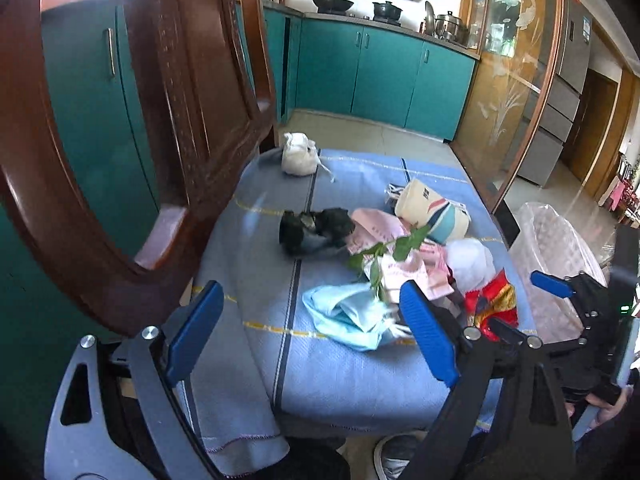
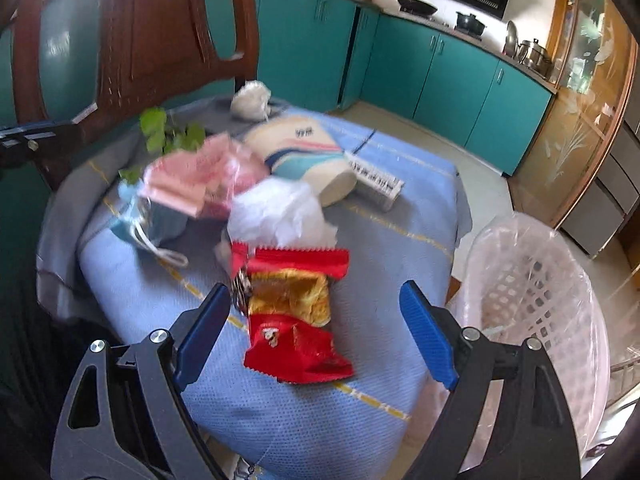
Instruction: Collect trash
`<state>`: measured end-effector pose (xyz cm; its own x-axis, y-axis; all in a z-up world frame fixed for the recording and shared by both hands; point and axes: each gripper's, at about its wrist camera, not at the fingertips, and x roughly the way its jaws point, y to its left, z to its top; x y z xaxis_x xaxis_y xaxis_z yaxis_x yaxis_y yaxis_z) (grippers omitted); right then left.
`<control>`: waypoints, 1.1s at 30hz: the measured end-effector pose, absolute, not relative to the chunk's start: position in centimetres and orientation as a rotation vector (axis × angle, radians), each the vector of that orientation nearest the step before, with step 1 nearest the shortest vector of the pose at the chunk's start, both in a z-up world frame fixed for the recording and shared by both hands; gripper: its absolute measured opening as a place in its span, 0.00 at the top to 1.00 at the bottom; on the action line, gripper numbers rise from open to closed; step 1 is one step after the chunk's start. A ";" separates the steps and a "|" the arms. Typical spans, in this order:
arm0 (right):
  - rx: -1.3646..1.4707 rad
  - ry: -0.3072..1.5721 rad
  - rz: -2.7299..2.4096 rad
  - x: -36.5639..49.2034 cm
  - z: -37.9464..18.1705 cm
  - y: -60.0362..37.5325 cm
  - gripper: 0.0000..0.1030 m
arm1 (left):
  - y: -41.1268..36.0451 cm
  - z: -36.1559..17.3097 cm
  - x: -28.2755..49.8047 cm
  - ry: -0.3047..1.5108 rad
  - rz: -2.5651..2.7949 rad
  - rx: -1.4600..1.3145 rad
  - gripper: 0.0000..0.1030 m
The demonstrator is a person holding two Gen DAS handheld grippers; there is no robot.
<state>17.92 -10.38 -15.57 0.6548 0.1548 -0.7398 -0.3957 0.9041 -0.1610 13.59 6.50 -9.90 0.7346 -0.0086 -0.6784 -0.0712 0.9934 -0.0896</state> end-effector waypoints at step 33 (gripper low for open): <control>-0.197 0.788 0.265 18.8 -15.3 -12.4 0.71 | 4.6 -11.5 13.3 0.794 0.000 -0.082 0.12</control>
